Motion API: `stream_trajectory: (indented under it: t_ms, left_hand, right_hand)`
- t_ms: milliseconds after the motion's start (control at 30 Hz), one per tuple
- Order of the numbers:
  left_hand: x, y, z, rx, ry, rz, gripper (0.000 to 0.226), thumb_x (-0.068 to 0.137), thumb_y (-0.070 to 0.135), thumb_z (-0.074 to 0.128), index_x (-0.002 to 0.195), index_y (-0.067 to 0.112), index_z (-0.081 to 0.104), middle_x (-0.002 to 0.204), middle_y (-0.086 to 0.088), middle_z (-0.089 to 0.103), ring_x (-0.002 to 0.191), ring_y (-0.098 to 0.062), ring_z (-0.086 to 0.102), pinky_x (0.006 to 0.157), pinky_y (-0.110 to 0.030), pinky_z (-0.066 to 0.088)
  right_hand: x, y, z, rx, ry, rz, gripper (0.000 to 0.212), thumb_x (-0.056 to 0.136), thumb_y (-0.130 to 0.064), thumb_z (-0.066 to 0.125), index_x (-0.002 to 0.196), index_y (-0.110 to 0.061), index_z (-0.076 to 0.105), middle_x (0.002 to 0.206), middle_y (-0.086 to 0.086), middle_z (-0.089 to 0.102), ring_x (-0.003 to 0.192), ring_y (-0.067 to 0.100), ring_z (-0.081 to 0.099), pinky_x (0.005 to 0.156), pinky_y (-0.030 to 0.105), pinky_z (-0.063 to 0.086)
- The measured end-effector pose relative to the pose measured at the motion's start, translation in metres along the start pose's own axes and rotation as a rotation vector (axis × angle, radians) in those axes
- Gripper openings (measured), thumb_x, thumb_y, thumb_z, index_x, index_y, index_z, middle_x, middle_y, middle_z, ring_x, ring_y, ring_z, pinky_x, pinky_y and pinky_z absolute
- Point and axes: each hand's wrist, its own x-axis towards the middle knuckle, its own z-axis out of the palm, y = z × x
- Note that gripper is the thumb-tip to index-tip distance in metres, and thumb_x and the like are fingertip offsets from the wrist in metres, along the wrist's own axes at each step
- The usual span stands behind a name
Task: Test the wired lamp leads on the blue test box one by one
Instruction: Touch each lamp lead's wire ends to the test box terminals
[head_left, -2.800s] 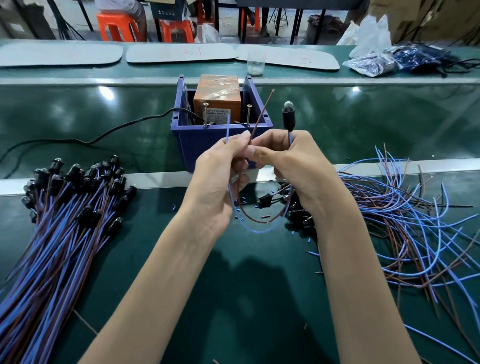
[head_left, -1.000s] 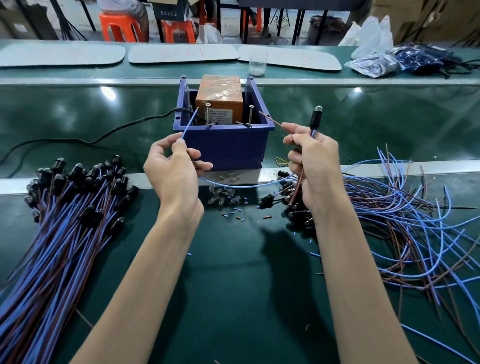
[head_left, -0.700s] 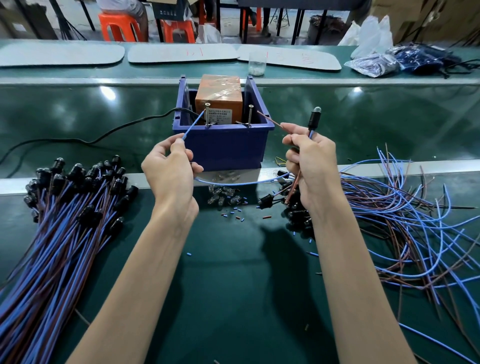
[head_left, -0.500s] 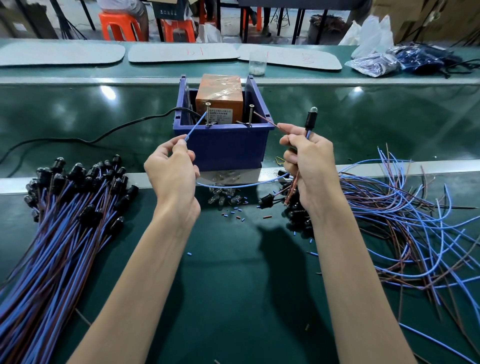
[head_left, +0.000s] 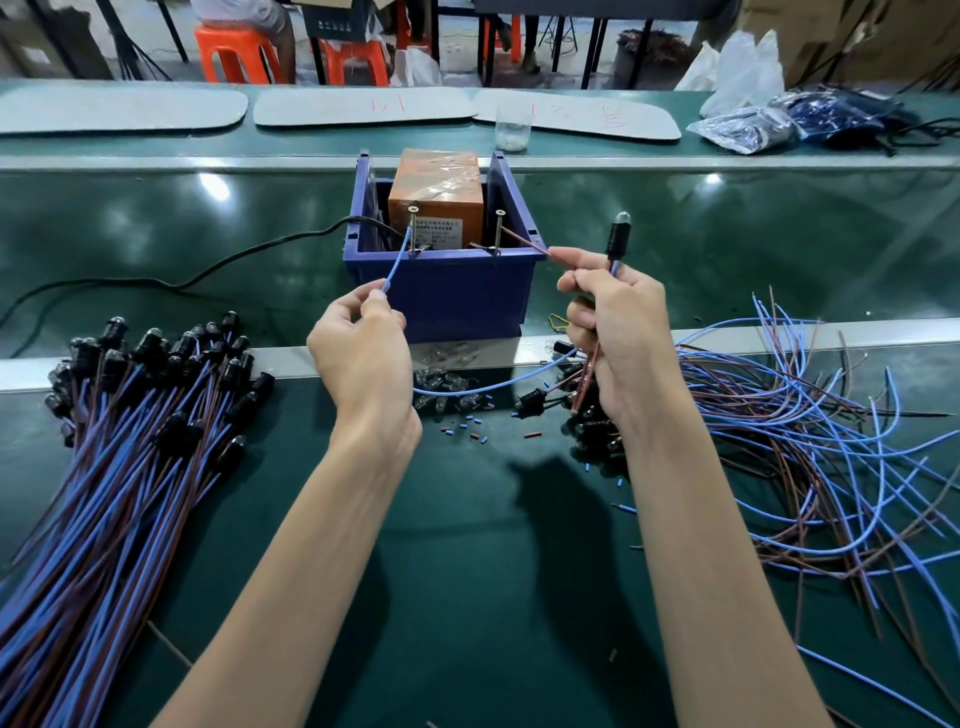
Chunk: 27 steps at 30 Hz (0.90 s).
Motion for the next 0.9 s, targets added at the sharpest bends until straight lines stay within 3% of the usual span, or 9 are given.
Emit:
stream_trajectory:
  t_ms: [300,900]
  left_hand:
    - [-0.006,0.001,0.002,-0.035,0.005,-0.004,0.023,0.097,0.008,0.045,0.082,0.017,0.06,0.05,0.009,0.042,0.034,-0.002,0.029,0.037,-0.014,0.025]
    - [-0.016,0.0,0.007,0.004,-0.027,-0.002,0.022,0.098,0.011,0.044,0.085,0.018,0.06,0.057,0.007,0.042,0.035,-0.003,0.028,0.037,-0.013,0.024]
  right_hand:
    - [0.001,0.0,0.0,0.017,0.014,0.01,0.033,0.091,0.006,0.041,0.083,-0.011,0.067,0.059,-0.006,0.054,0.037,0.002,0.026,0.035,0.013,0.02]
    - [0.002,0.0,-0.002,0.01,-0.002,0.0,0.032,0.09,0.007,0.04,0.083,-0.009,0.067,0.066,-0.002,0.054,0.037,0.001,0.025,0.035,0.013,0.02]
